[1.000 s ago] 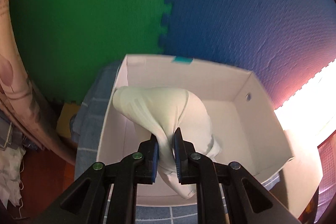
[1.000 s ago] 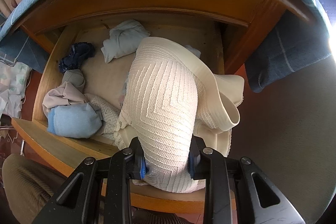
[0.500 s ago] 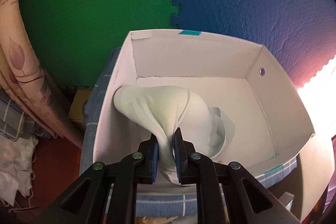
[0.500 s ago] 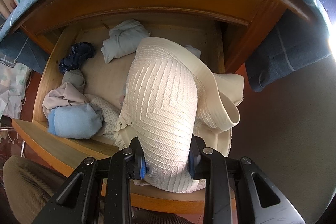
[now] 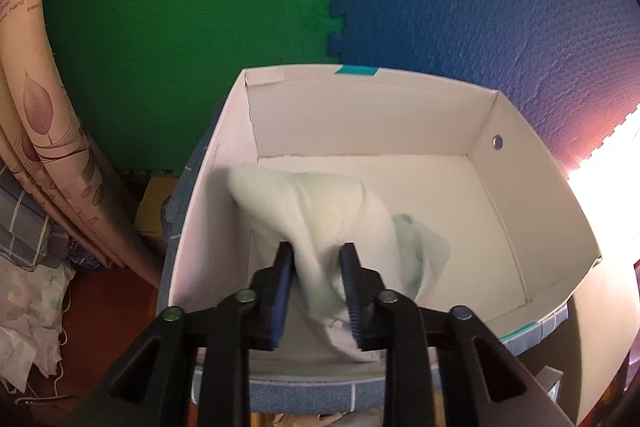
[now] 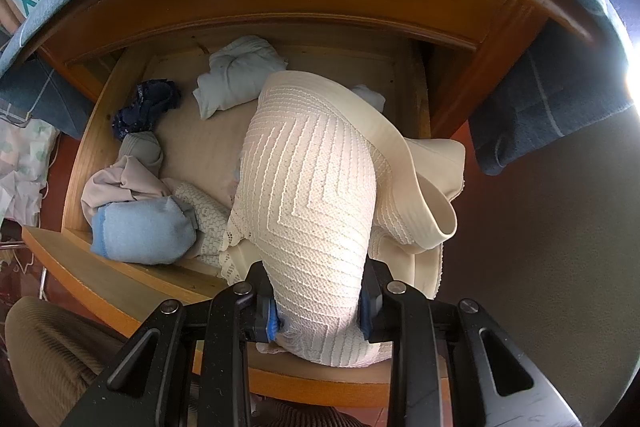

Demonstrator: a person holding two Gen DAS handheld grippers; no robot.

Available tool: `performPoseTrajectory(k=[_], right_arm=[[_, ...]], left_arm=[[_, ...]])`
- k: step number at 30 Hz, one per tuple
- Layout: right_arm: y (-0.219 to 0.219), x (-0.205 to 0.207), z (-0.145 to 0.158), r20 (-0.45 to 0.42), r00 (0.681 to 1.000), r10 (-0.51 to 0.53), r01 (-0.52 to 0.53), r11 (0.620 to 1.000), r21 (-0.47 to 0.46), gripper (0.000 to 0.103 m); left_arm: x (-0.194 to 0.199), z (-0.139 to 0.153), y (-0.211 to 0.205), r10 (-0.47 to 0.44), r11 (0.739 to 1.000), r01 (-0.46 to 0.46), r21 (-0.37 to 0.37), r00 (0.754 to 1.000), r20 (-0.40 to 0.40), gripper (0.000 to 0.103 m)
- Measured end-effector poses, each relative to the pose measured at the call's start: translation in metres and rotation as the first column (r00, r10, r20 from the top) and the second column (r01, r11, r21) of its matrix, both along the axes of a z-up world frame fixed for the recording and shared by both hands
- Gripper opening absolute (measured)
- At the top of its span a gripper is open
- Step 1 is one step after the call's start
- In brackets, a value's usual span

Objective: Take underwear out of drawer
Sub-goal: 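Lower the white underwear into the box and open the left gripper, then move the open left gripper back toward the drawer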

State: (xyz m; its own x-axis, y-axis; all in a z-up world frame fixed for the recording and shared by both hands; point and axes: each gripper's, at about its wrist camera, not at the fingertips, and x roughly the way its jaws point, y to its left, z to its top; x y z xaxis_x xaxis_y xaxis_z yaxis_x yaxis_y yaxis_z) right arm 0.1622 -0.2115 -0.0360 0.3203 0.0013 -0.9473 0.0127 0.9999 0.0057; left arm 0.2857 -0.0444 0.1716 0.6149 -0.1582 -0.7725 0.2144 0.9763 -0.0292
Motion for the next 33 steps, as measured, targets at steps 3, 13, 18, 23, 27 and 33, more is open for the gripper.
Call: performPoseTrajectory(k=[3, 13, 18, 23, 27, 33], right_arm=[[0.002, 0.0, 0.0, 0.0, 1.0, 0.004, -0.004, 1.0, -0.006, 0.026], [0.009, 0.002, 0.001, -0.005, 1.0, 0.012, -0.012, 1.0, -0.013, 0.026], [0.012, 0.001, 0.001, -0.001, 1.0, 0.013, -0.013, 1.0, -0.02, 0.026], [0.01, 0.0, 0.002, 0.008, 1.0, 0.003, -0.003, 1.0, 0.001, 0.026], [0.01, -0.001, 0.004, 0.018, 1.0, 0.002, -0.002, 1.0, 0.0, 0.026], [0.011, -0.003, 0.009, 0.044, 0.999, 0.01, -0.01, 1.0, 0.005, 0.026]], left_arm=[[-0.001, 0.005, -0.001, 0.0, 1.0, 0.0, -0.003, 0.999, 0.032, 0.036], [-0.016, 0.029, 0.006, -0.012, 1.0, 0.015, -0.027, 0.994, 0.11, 0.045], [-0.038, 0.035, 0.008, -0.039, 0.999, 0.04, -0.006, 0.986, 0.163, 0.045], [-0.07, 0.036, 0.013, -0.038, 0.999, 0.035, 0.017, 0.974, 0.222, 0.059], [-0.095, 0.028, 0.024, -0.029, 0.999, 0.022, 0.034, 0.973, 0.231, 0.059], [-0.126, -0.01, 0.046, 0.007, 1.0, -0.012, 0.024, 0.983, 0.183, 0.059]])
